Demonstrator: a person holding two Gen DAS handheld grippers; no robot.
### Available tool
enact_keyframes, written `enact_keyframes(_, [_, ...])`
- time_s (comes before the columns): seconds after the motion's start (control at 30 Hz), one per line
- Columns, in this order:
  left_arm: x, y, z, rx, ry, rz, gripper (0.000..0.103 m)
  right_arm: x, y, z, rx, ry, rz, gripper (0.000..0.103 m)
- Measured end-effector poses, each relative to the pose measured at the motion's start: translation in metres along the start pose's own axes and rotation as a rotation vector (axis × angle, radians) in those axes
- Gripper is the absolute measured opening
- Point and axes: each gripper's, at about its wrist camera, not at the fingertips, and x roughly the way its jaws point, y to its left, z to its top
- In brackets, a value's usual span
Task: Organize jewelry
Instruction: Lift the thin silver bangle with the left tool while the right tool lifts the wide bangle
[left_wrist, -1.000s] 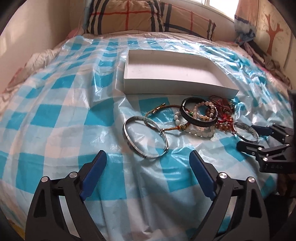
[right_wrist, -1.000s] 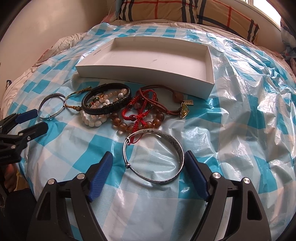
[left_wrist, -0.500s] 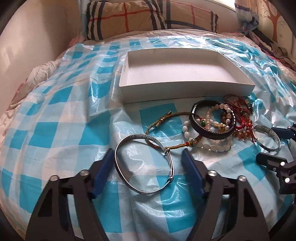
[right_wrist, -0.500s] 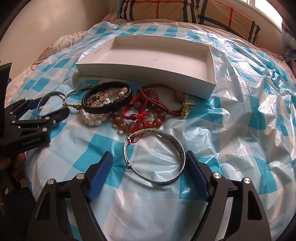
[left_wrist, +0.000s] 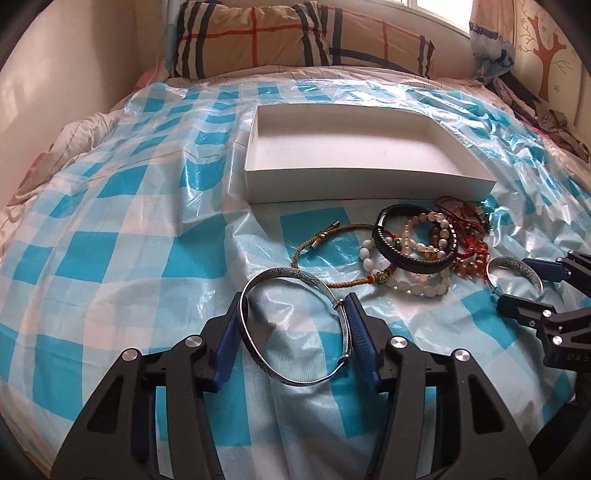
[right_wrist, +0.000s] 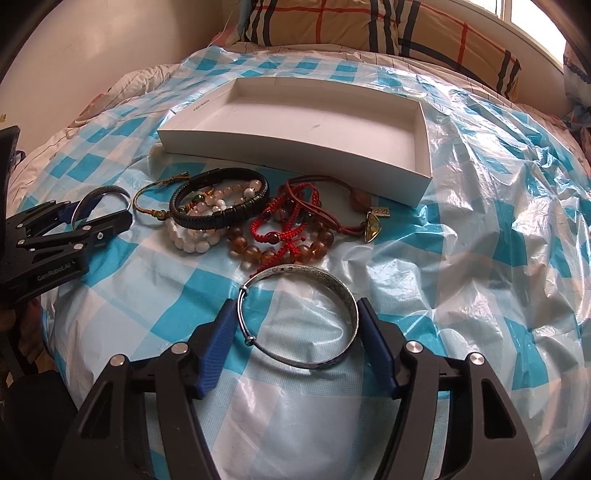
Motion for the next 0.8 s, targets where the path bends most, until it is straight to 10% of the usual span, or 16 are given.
enact_keyframes(0.8, [-0.033, -0.002, 0.003, -0.022, -0.027, -0.044, 0.051, -0.04, -0.008, 0.009, 0.021, -0.141, -0.005, 0.063])
